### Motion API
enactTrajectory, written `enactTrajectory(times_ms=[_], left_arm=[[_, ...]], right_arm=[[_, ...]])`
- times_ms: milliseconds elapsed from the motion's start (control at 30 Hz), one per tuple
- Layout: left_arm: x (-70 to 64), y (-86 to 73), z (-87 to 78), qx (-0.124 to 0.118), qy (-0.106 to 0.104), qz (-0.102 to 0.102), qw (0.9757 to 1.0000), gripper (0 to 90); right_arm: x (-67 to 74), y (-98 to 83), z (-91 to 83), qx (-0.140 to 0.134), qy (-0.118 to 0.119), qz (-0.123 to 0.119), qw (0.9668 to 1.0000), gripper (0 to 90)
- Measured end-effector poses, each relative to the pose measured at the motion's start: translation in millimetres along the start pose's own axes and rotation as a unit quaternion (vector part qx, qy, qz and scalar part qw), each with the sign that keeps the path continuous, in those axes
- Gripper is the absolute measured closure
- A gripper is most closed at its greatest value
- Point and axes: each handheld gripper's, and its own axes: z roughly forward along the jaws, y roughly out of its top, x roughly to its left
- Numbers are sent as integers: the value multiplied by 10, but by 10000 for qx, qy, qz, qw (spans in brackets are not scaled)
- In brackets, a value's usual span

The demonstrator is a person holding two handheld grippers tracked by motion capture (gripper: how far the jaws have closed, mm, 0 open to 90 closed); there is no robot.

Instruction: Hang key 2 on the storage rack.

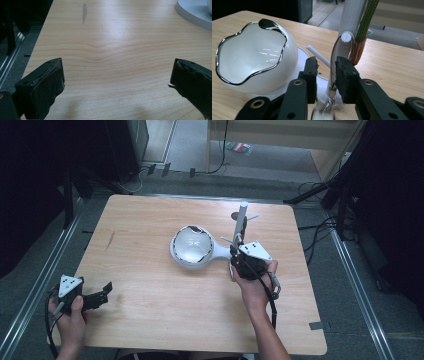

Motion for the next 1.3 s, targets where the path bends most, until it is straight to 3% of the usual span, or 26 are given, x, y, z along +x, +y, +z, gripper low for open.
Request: enactTrajectory(times_ms=[67,233,467,500,600,800,1133,1300], left_arm=[[7,-3,-5,-30,2,-28,10000,0],[-2,-2,1,-22,7,5,10000,0],[4,7,14,39,-4,-14,10000,0],[8,7,12,36,-28,-10,10000,0],[13,8,13,41,-36,-31,10000,0],[21,9,12,38,-45,-48,10000,0],[41,8,11,14,-82,-169,9998,0],[57,2,1,-51,-94,-231,9997,0]], right_arm=[[-5,-2,1,-29,7,68,10000,621],[-17,-6,-9,19,53,121,9999,581],[-61,-62,-44,-151,48,207,9997,474],[-84,-76,-63,-243,24,189,9995,409],[-101,-86,-84,-355,-137,-39,9993,340],[-100,-110,-121,-90,-137,179,9997,126],[-234,-205,-296,41,-95,382,9992,23],[-388,-390,-462,4,-230,456,9987,7]])
